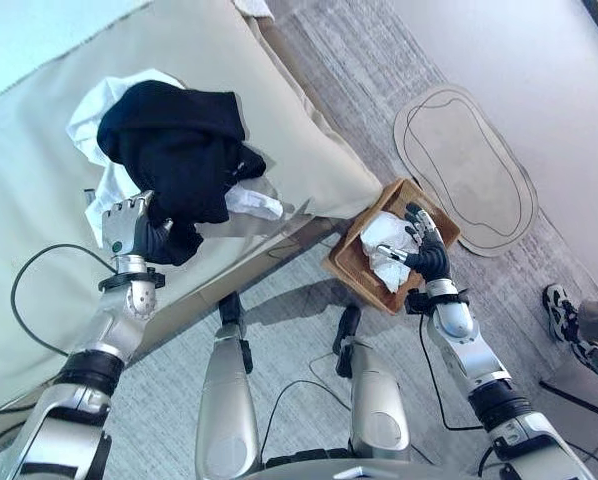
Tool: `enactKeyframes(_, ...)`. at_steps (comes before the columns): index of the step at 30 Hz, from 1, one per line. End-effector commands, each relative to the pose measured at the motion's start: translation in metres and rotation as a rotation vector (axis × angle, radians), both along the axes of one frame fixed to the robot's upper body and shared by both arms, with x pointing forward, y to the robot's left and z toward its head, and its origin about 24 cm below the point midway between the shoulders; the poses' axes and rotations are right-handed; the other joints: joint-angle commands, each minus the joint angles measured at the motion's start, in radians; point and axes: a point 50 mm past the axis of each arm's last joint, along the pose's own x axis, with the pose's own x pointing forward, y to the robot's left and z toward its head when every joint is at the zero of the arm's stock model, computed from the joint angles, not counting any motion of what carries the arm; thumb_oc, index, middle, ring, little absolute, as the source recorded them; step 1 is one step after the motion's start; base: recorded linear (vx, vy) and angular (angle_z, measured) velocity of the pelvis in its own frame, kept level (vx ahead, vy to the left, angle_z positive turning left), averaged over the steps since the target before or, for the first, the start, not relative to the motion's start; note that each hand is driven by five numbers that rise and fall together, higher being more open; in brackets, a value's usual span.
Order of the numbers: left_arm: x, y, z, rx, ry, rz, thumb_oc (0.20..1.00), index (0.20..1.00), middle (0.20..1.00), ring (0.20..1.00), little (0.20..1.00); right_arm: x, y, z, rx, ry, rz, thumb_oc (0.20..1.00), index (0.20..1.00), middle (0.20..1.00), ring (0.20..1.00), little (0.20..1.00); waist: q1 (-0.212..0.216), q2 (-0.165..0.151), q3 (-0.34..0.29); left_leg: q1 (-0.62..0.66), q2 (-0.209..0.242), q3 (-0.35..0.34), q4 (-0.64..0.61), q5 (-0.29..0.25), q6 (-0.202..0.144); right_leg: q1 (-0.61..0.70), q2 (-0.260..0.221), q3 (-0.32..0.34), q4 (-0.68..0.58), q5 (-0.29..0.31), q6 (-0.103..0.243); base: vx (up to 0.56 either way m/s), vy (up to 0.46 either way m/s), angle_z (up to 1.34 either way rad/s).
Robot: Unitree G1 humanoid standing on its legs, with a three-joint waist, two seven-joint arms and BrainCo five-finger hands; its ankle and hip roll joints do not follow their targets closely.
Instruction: Pick up clothes into the bucket
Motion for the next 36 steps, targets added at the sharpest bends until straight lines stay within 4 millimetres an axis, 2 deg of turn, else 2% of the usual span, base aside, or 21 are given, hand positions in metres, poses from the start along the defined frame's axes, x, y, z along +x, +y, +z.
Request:
enactKeyframes(1, -0.003, -0.014, 0.021, -0.149, -0.134, -0.124, 0.200, 0.200, 0.200, 0.200, 0.200, -0.009, -0.016, -0.006, -0.007, 0.013, -0.044, 1.000, 1.000, 1.000, 1.000, 1.000, 0.008, 0.033, -0.103, 0.049, -0.008, -0.040, -0.031, -0.035, 0.004, 0.001, 0.020, 0.018, -0.088, 0.125, 0.010, 0.08, -0.025, 0.06)
enactKeyframes(3, -0.009, -0.019, 0.029, -0.223, -0.183, -0.174, 0.200, 0.200, 0.200, 0.200, 0.200, -0.012, -0.017, -0.011, -0.009, 0.037, -0.049, 1.000, 1.000, 1.000, 1.000, 1.000, 0.014, 0.040, -0.118, 0.081, -0.004, -0.040, -0.048, -0.031, 0.002, 0.035, 0.021, 0.010, -0.107, 0.126, 0.010, 0.08, -0.026, 0.06)
enactKeyframes(5, -0.018, -0.029, 0.045, -0.331, -0.260, -0.282, 0.200, 0.200, 0.200, 0.200, 0.200, -0.016, -0.019, -0.020, -0.002, 0.076, -0.052, 1.000, 1.000, 1.000, 1.000, 1.000, 0.024, 0.049, -0.146, 0.122, -0.001, -0.038, -0.078, -0.026, 0.000, 0.076, 0.023, 0.005, -0.127, 0.125, 0.011, 0.09, -0.029, 0.05)
enactKeyframes(6, -0.018, -0.029, 0.045, -0.331, -0.259, -0.282, 0.200, 0.200, 0.200, 0.200, 0.200, -0.016, -0.019, -0.020, -0.002, 0.076, -0.051, 1.000, 1.000, 1.000, 1.000, 1.000, 0.021, 0.047, -0.147, 0.121, -0.004, -0.039, -0.085, -0.017, 0.001, 0.075, 0.021, 0.003, -0.132, 0.131, 0.010, 0.07, -0.026, 0.06)
enactKeyframes(9, -0.026, -0.046, 0.069, -0.446, -0.320, -0.472, 0.200, 0.200, 0.200, 0.200, 0.200, -0.018, -0.019, -0.025, -0.017, 0.106, -0.034, 1.000, 1.000, 1.000, 1.000, 1.000, 0.031, 0.058, -0.173, 0.169, -0.002, -0.040, -0.095, -0.025, -0.001, 0.124, 0.026, -0.004, -0.137, 0.118, 0.013, 0.07, -0.026, 0.02)
enactKeyframes(12, -0.029, -0.056, 0.080, -0.470, -0.333, -0.562, 0.200, 0.200, 0.200, 0.200, 0.200, -0.018, -0.016, -0.025, -0.049, 0.114, -0.012, 1.000, 1.000, 1.000, 1.000, 1.000, 0.031, 0.062, -0.187, 0.197, -0.001, -0.038, -0.100, -0.031, 0.001, 0.151, 0.027, -0.004, -0.143, 0.114, 0.013, 0.06, -0.015, 0.01)
enactKeyframes(14, -0.033, -0.072, 0.096, -0.513, -0.351, -0.713, 0.200, 0.200, 0.200, 0.200, 0.200, -0.016, -0.014, -0.022, -0.127, 0.105, 0.021, 1.000, 1.000, 1.000, 1.000, 1.000, 0.033, 0.067, -0.210, 0.230, -0.002, -0.035, -0.114, -0.034, 0.000, 0.181, 0.029, -0.008, -0.156, 0.111, 0.016, 0.07, -0.025, -0.01)
enactKeyframes(16, -0.033, -0.077, 0.100, -0.530, -0.350, -0.763, 0.200, 0.200, 0.200, 0.200, 0.200, -0.015, -0.012, -0.020, -0.147, 0.099, 0.033, 1.000, 1.000, 1.000, 1.000, 1.000, 0.031, 0.068, -0.218, 0.241, -0.006, -0.034, -0.127, -0.026, 0.001, 0.188, 0.027, -0.010, -0.165, 0.116, 0.015, 0.03, -0.014, -0.02)
enactKeyframes(17, -0.037, -0.089, 0.111, -0.548, -0.366, -0.865, 0.200, 0.200, 0.200, 0.200, 0.200, -0.014, -0.008, -0.014, -0.187, 0.078, 0.074, 1.000, 1.000, 1.000, 1.000, 1.000, 0.029, 0.070, -0.237, 0.257, -0.006, -0.028, -0.139, -0.024, -0.001, 0.204, 0.029, -0.014, -0.174, 0.116, 0.017, 0.06, -0.019, -0.01)
enactKeyframes(19, -0.038, -0.094, 0.114, -0.565, -0.354, -0.910, 0.200, 0.200, 0.200, 0.200, 0.200, -0.014, -0.006, -0.014, -0.205, 0.076, 0.092, 1.000, 1.000, 1.000, 1.000, 1.000, 0.029, 0.072, -0.244, 0.272, -0.006, -0.026, -0.154, -0.021, -0.002, 0.216, 0.032, -0.017, -0.183, 0.116, 0.018, 0.05, -0.016, 0.00)
enactKeyframes(20, -0.038, -0.105, 0.120, -0.577, -0.332, -1.000, 0.200, 0.200, 0.200, 0.200, 0.200, -0.011, 0.002, -0.007, -0.240, 0.056, 0.153, 1.000, 1.000, 1.000, 1.000, 1.000, 0.028, 0.074, -0.264, 0.286, -0.006, -0.022, -0.170, -0.016, -0.005, 0.226, 0.035, -0.020, -0.194, 0.118, 0.019, 0.04, -0.016, -0.02)
enactKeyframes(23, -0.037, -0.117, 0.123, -0.603, -0.308, -1.074, 0.200, 0.200, 0.200, 0.200, 0.200, -0.007, 0.011, 0.000, -0.262, 0.029, 0.211, 1.000, 1.000, 1.000, 1.000, 1.000, 0.030, 0.077, -0.279, 0.307, -0.006, -0.021, -0.187, -0.013, -0.006, 0.243, 0.041, -0.021, -0.207, 0.119, 0.019, 0.04, -0.016, 0.00)
enactKeyframes(24, -0.035, -0.130, 0.123, -0.648, -0.263, -1.146, 0.200, 0.200, 0.200, 0.200, 0.200, -0.002, 0.026, 0.012, -0.286, -0.026, 0.280, 1.000, 1.000, 1.000, 1.000, 1.000, 0.032, 0.078, -0.295, 0.324, -0.005, -0.014, -0.195, -0.013, -0.006, 0.256, 0.044, -0.024, -0.218, 0.122, 0.019, 0.05, -0.020, 0.00)
enactKeyframes(25, -0.035, -0.130, 0.123, -0.649, -0.262, -1.147, 0.200, 0.200, 0.200, 0.200, 0.200, -0.002, 0.026, 0.013, -0.286, -0.026, 0.279, 1.000, 1.000, 1.000, 1.000, 1.000, 0.033, 0.078, -0.294, 0.326, -0.005, -0.014, -0.196, -0.013, -0.006, 0.257, 0.044, -0.023, -0.219, 0.123, 0.019, 0.07, -0.025, -0.02)
enactKeyframes(26, -0.034, -0.139, 0.119, -0.695, -0.219, -1.194, 0.200, 0.200, 0.200, 0.200, 0.200, 0.001, 0.038, 0.023, -0.286, -0.071, 0.329, 1.000, 1.000, 1.000, 1.000, 1.000, 0.032, 0.078, -0.306, 0.340, -0.004, -0.009, -0.203, -0.013, -0.006, 0.267, 0.048, -0.021, -0.227, 0.122, 0.018, 0.03, -0.012, -0.02)
enactKeyframes(27, -0.033, -0.139, 0.119, -0.695, -0.219, -1.195, 0.200, 0.200, 0.200, 0.200, 0.200, 0.001, 0.038, 0.023, -0.286, -0.071, 0.329, 1.000, 1.000, 1.000, 1.000, 1.000, 0.033, 0.078, -0.305, 0.341, -0.003, -0.008, -0.205, -0.013, -0.006, 0.268, 0.048, -0.020, -0.227, 0.123, 0.018, 0.04, -0.016, -0.04)
enactKeyframes(31, -0.034, -0.161, 0.109, -0.788, -0.121, -1.286, 0.200, 0.200, 0.200, 0.200, 0.200, 0.005, 0.065, 0.033, -0.228, -0.115, 0.399, 1.000, 1.000, 1.000, 1.000, 1.000, 0.034, 0.083, -0.326, 0.368, -0.001, -0.006, -0.221, -0.009, -0.007, 0.292, 0.055, -0.020, -0.233, 0.117, 0.013, 0.04, -0.014, -0.02)
enactKeyframes(36, -0.034, -0.170, 0.096, -0.872, -0.041, -1.316, 0.200, 0.200, 0.200, 0.200, 0.200, 0.006, 0.077, 0.041, -0.125, -0.140, 0.433, 1.000, 1.000, 1.000, 1.000, 1.000, 0.032, 0.083, -0.337, 0.382, 0.001, -0.002, -0.231, -0.007, -0.009, 0.301, 0.060, -0.020, -0.241, 0.117, 0.010, 0.00, 0.000, 0.00)
